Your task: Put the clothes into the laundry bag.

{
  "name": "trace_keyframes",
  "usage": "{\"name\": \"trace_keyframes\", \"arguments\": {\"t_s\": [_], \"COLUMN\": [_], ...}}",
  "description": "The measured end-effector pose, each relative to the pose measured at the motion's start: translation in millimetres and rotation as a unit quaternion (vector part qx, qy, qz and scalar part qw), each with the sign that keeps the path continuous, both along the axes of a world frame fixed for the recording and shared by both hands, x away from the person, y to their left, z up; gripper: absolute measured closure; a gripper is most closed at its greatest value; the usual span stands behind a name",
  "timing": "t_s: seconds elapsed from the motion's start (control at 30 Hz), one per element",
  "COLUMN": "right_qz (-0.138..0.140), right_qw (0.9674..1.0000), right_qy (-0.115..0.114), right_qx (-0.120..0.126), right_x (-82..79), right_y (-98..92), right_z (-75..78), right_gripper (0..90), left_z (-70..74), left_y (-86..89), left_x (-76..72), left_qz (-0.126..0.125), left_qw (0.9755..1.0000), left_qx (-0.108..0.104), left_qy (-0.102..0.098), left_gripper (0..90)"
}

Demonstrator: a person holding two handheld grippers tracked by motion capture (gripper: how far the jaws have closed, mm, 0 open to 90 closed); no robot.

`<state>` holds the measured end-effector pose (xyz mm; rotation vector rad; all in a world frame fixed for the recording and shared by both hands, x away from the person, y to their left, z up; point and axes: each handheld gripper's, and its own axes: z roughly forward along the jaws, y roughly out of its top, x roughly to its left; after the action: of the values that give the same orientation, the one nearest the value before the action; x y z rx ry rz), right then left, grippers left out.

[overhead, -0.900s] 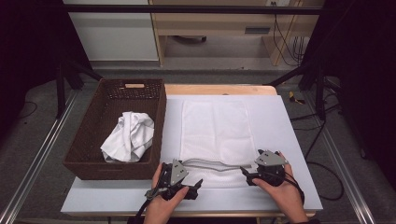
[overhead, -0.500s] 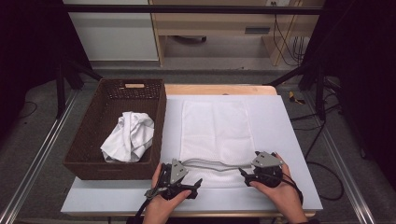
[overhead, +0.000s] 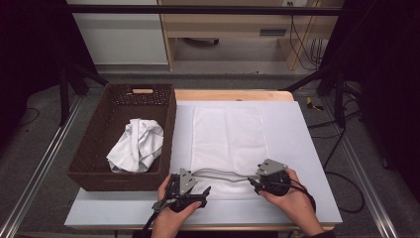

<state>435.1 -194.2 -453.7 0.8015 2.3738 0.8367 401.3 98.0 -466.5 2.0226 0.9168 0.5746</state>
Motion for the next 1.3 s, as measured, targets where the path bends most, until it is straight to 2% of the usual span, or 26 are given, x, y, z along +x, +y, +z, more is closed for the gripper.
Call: {"name": "trace_keyframes", "arguments": {"t_s": [0.1,0.13,0.33,0.57,0.63,0.7,0.73,1.0,1.3], "right_qz": [0.011,0.017,0.035,0.066,0.070,0.072,0.077,0.096,0.112], "right_qw": [0.9999,0.9996,0.9987,0.9957,0.9948,0.9944,0.9932,0.9894,0.9865], "right_qy": [0.002,0.003,0.005,0.029,0.044,0.049,0.058,0.070,0.085], "right_qx": [-0.010,-0.022,-0.035,-0.058,-0.060,-0.060,-0.065,-0.083,-0.083], "right_x": [2.0,3.8,8.0,17.5,20.1,21.6,23.6,27.4,31.3], "right_y": [5.3,10.1,20.8,36.3,40.0,41.8,45.2,56.2,61.8], "right_z": [1.5,4.2,10.7,18.5,19.0,18.7,18.6,16.8,17.4], "right_gripper": [45.7,49.0,54.2,61.1,63.5,64.3,65.9,69.6,73.3], "left_z": [0.1,0.5,-0.3,-0.9,-0.6,-0.4,-0.2,0.7,0.0], "left_y": [-0.4,-1.1,-2.6,-2.4,-1.6,-1.1,-0.7,0.7,0.0], "left_x": [-0.4,-1.3,-1.6,-1.8,-1.4,-1.2,-1.1,-0.8,-0.9], "left_qz": [-0.002,-0.003,-0.005,0.000,0.002,0.002,0.003,0.007,0.008], "left_qw": [1.0000,1.0000,1.0000,1.0000,1.0000,1.0000,1.0000,1.0000,1.0000], "left_qx": [-0.001,-0.003,0.002,0.002,0.001,0.000,-0.001,-0.004,0.004], "left_qy": [0.000,-0.002,0.001,0.001,0.001,0.002,0.000,-0.002,-0.004], "left_gripper": [19.5,20.3,22.0,22.9,22.8,22.8,22.8,22.2,22.0]}}
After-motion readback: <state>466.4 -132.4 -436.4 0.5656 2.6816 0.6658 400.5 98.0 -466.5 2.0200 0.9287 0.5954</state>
